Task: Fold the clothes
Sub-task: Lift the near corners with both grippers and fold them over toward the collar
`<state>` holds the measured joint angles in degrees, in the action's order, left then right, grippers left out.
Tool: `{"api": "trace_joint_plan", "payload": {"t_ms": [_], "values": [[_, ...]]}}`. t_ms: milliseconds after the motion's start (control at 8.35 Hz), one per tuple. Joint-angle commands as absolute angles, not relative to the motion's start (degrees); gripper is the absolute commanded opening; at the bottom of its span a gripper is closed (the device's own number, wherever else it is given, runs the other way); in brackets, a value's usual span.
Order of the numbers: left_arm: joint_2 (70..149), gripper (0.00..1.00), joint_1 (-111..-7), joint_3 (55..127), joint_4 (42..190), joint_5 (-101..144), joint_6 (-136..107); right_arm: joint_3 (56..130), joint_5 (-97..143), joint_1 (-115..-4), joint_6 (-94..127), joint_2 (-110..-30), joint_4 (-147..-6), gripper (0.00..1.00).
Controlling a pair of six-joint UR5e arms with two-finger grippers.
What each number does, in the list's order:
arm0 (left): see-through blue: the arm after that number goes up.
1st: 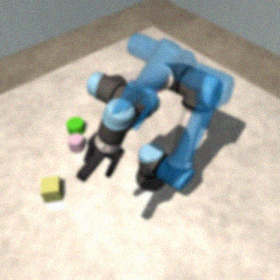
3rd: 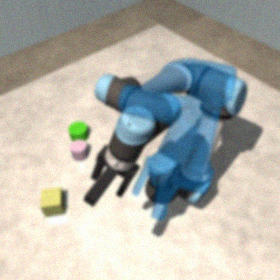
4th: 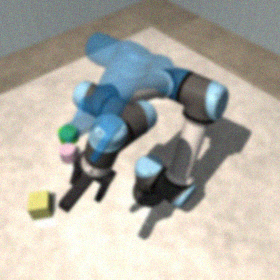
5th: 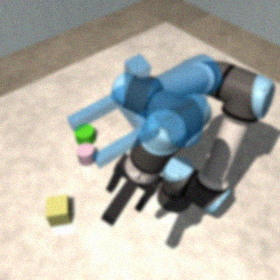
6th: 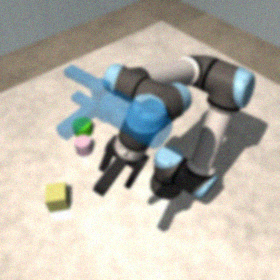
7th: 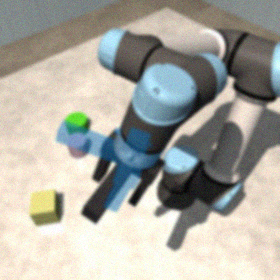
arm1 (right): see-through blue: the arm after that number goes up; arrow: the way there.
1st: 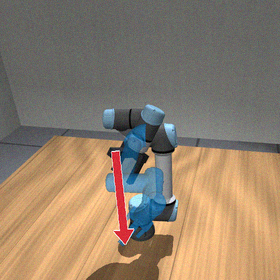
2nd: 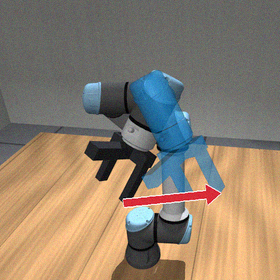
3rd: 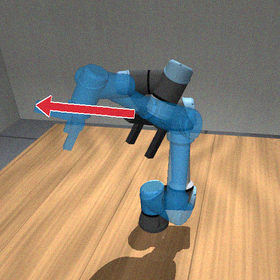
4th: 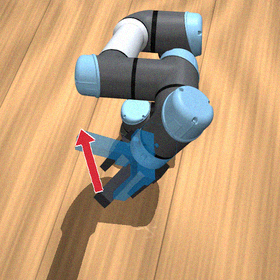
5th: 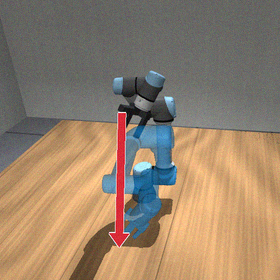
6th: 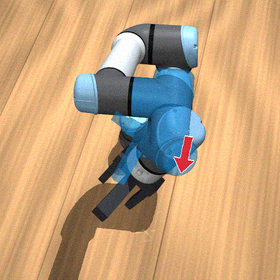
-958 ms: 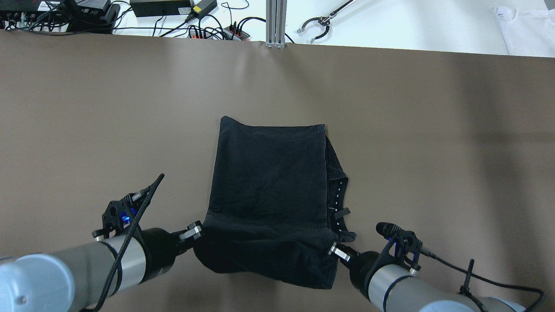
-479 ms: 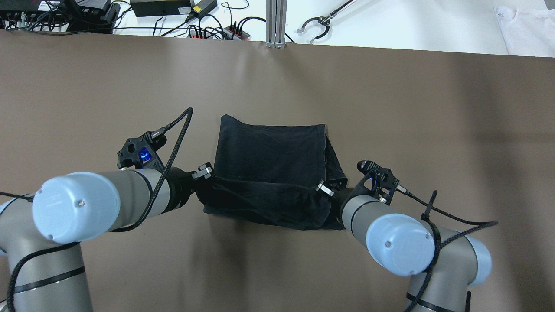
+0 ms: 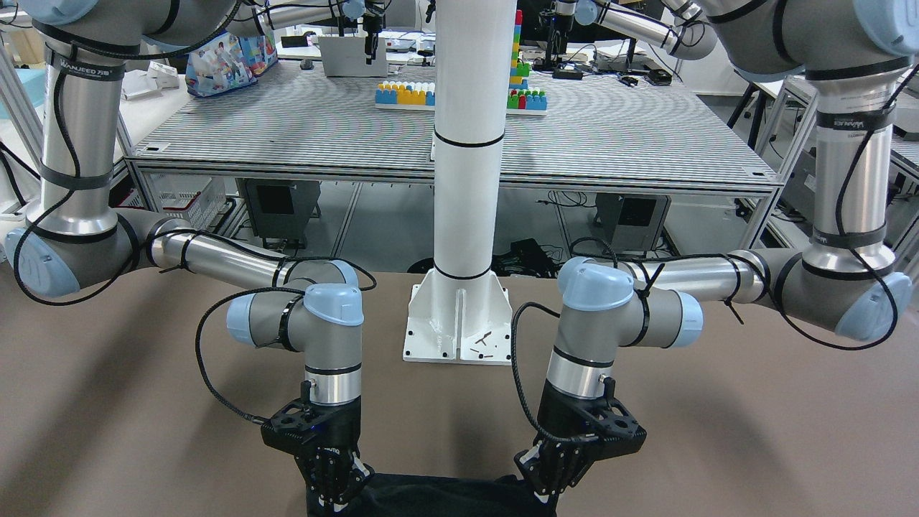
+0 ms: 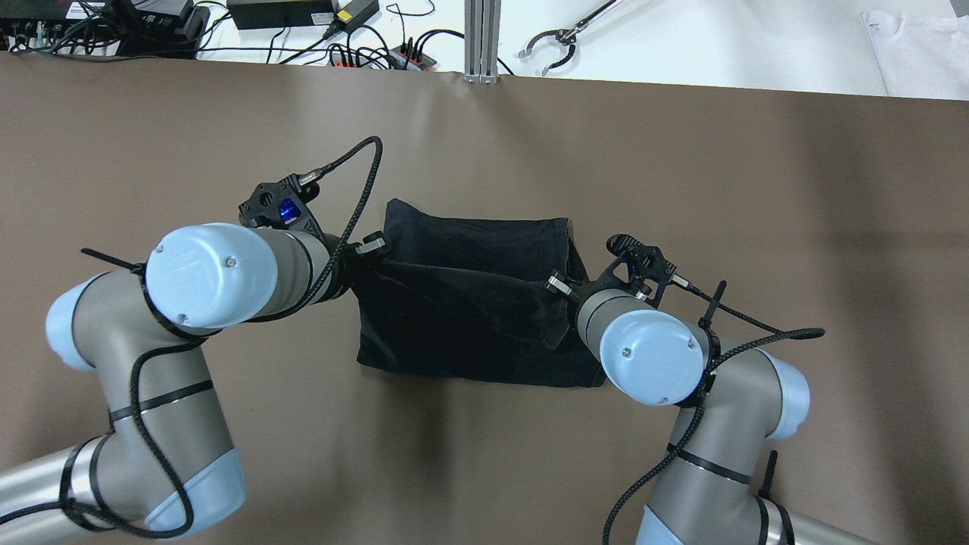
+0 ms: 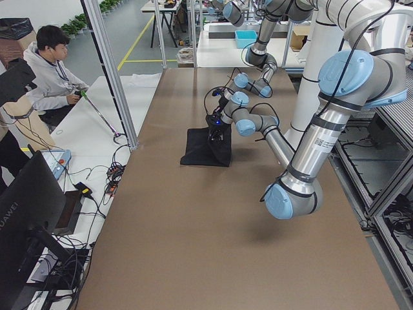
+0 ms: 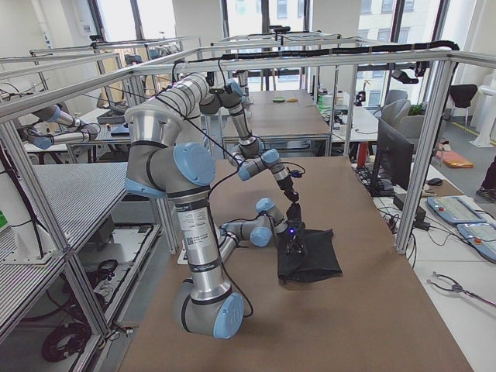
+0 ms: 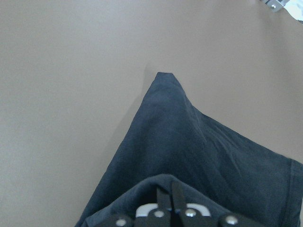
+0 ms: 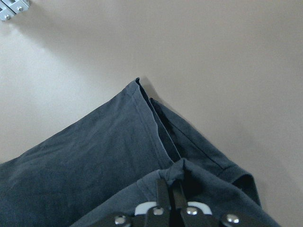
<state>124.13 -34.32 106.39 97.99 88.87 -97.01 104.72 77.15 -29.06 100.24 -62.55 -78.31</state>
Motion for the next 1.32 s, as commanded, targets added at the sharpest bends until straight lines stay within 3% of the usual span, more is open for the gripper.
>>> {"api": "trace_joint_plan", "payload": {"t_ms": [0,479,599,719,838,958,1198], "values": [[131.72,0.0,-36.56,92.69,98.79,88.86,-93.97,98.45,77.17,-30.76,99.05,-60.21,-78.14,0.0],[136.05,0.0,-38.32,77.02,105.88,88.51,-88.51,85.01,77.17,-31.64,98.61,-50.9,-75.87,0.0],[136.05,0.02,-38.32,76.21,107.3,88.51,-87.98,82.82,77.17,-32.34,98.53,-50.8,-73.59,0.08],[136.05,0.36,-38.32,76.55,107.58,88.51,-86.76,82.18,77.25,-33.56,97.57,-50.28,-72.78,0.45],[136.05,0.96,-38.41,77.16,109.06,88.59,-86.66,82.26,77.95,-34.44,94.34,-49.06,-72.69,0.84],[135.88,1.0,-38.67,79.6,109.94,88.85,-86.92,82.44,81.27,-35.06,93.35,-47.65,-72.42,0.91],[135.18,1.0,-38.67,80.95,109.95,88.86,-87.1,82.71,83.23,-34.99,95.7,-46.58,-72.25,0.92]]}}
